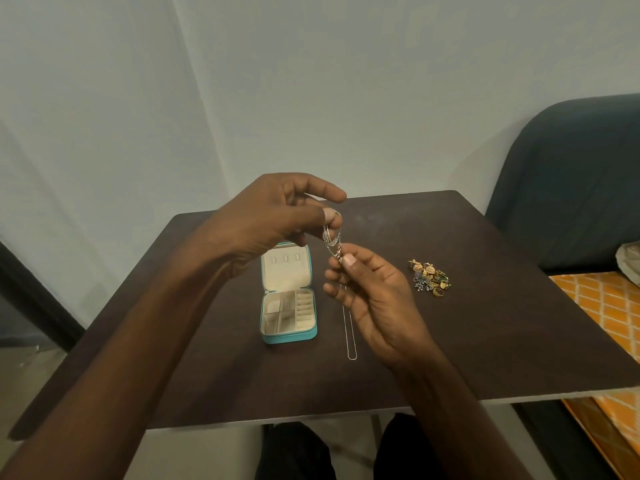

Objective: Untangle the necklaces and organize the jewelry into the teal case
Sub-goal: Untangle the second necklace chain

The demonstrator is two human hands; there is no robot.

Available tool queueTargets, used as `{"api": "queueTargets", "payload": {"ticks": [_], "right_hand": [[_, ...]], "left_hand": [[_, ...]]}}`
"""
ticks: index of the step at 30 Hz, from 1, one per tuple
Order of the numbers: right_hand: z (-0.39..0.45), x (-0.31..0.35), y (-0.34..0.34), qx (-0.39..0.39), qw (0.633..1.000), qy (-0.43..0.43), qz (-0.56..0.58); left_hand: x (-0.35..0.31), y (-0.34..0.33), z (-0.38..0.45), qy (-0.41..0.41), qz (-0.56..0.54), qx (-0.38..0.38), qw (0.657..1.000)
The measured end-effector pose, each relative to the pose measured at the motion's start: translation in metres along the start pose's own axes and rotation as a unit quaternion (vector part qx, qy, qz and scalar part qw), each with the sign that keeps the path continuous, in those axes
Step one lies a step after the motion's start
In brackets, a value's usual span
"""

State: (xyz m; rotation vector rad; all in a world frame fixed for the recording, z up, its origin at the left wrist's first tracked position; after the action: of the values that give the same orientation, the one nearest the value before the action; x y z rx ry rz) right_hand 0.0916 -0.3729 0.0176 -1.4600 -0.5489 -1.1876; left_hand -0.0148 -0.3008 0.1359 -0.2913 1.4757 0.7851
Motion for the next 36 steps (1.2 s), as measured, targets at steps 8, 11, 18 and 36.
{"api": "queueTargets", "payload": {"ticks": [8,11,18,36], "right_hand": [[-0.002,0.001,0.002,-0.021,0.997,0.032,-0.060],[-0.002,0.003,0.002,-0.027,0.997,0.025,-0.068],[0.005,0.020,-0.014,-0.006,0.991,0.049,-0.128],[0.001,0.005,-0.017,-0.154,0.972,0.031,-0.176]], "left_hand": [[0.000,0.004,-0.001,-0.005,0.004,-0.005,1.000],[-0.001,0.003,-0.001,-0.003,0.002,-0.001,1.000],[0.000,0.000,-0.002,-0.008,0.019,0.010,1.000],[0.018,-0.014,-0.004,-0.019,0.029,-0.005,0.999]]}}
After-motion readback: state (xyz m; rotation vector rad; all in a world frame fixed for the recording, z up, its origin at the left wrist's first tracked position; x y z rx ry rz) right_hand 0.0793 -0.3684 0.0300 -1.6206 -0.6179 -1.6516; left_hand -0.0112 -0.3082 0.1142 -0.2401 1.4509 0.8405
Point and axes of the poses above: each hand's wrist, its own z-axis towards the middle knuckle, its own y-axis out of the back of the hand, x = y × z, the point moved 3 cm from there along z, towards the middle knuckle, and after that the axes turned 10 degrees about -z, right-handed, at the moved point
